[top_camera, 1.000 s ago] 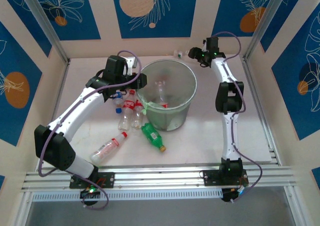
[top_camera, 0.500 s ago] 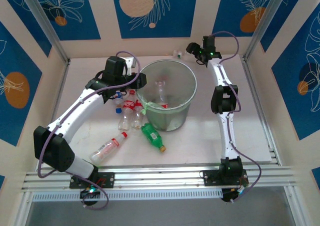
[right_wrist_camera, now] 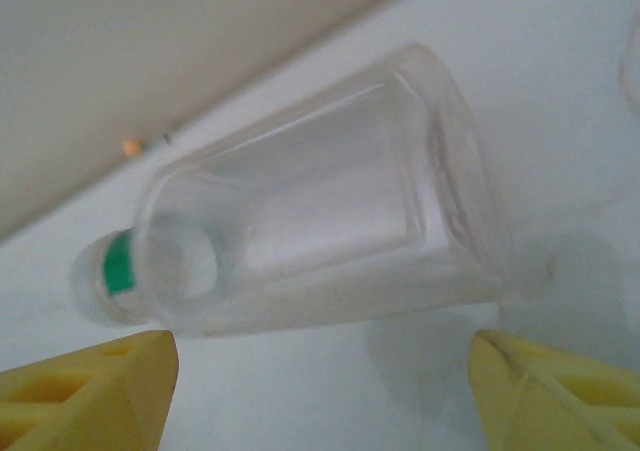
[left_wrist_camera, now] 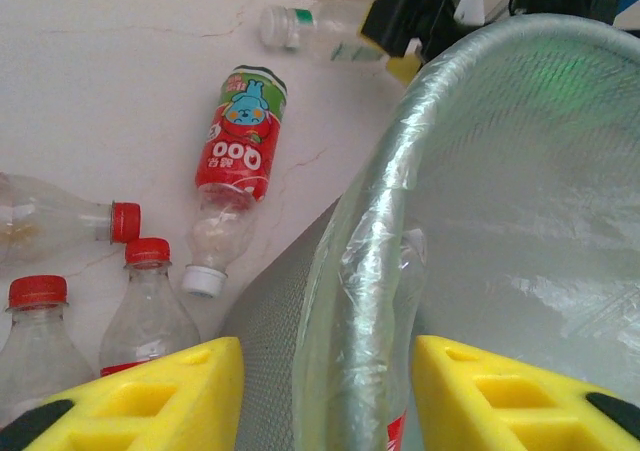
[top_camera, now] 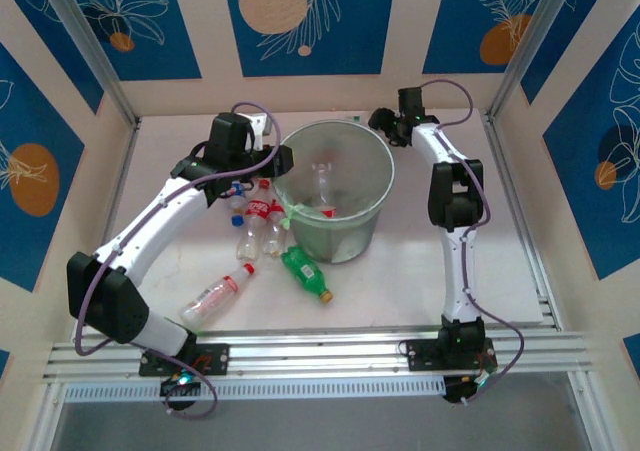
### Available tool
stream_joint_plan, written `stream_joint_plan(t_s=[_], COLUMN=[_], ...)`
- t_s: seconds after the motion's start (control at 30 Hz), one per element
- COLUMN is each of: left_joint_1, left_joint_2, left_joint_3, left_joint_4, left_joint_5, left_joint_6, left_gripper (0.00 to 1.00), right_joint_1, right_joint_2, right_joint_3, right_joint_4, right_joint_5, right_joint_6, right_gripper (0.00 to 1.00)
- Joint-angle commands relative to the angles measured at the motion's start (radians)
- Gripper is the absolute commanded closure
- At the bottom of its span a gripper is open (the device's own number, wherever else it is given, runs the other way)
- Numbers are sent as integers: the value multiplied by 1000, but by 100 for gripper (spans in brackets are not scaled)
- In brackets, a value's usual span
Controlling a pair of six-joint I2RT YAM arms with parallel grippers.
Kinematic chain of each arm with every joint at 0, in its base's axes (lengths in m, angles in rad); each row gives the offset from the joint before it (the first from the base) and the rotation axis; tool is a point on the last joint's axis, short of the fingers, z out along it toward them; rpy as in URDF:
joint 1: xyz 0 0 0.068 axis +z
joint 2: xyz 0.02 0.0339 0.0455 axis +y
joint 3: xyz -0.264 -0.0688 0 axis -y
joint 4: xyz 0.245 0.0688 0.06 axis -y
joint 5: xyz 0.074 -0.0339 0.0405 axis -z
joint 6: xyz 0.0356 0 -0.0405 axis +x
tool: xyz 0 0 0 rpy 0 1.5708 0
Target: Put the plastic bottles in the bin
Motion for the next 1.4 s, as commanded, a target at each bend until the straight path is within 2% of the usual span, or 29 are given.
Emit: stream_joint_plan(t_s=[0.0, 0.13, 0.3, 0.47, 0.63, 0.73, 0.83, 1.23, 1.37], left_joint_1=[0, 1, 3, 5, 4, 5, 6, 6, 6], left_joint_2=[-23, -29, -36, -30, -37, -39, -38, -40, -44], left_joint_3=[-24, -24, -37, -42, -47, -53, -58, -64, -65], left_joint_4=[-25, -27, -12, 3, 13, 22, 26, 38, 40], left_joint_5=[-21, -25, -25, -21, -31, -28, -28, -22, -25], left_joint_6=[3, 7, 0, -12, -16, -20, -20, -26, -32], left_gripper=[52, 52, 52, 52, 52, 52, 52, 52, 51], right_joint_1=[3, 9, 4, -40, -23, -20, -16, 21, 45], right_joint_2=[-156, -343, -350, -168, 33, 163, 236, 78, -10], right_joint_3=[-162, -367, -347, -125, 220, 443, 571, 291, 158], right_joint_4=[87, 150, 104, 89, -87, -224, -315, -233, -147], right_joint_5=[-66, -11, 57, -3, 61, 55, 62, 26, 30], right_joint_6=[12, -31, -116, -90, -154, -179, -195, -222, -194], right_gripper=[23, 23, 21, 21, 18, 18, 18, 18, 17])
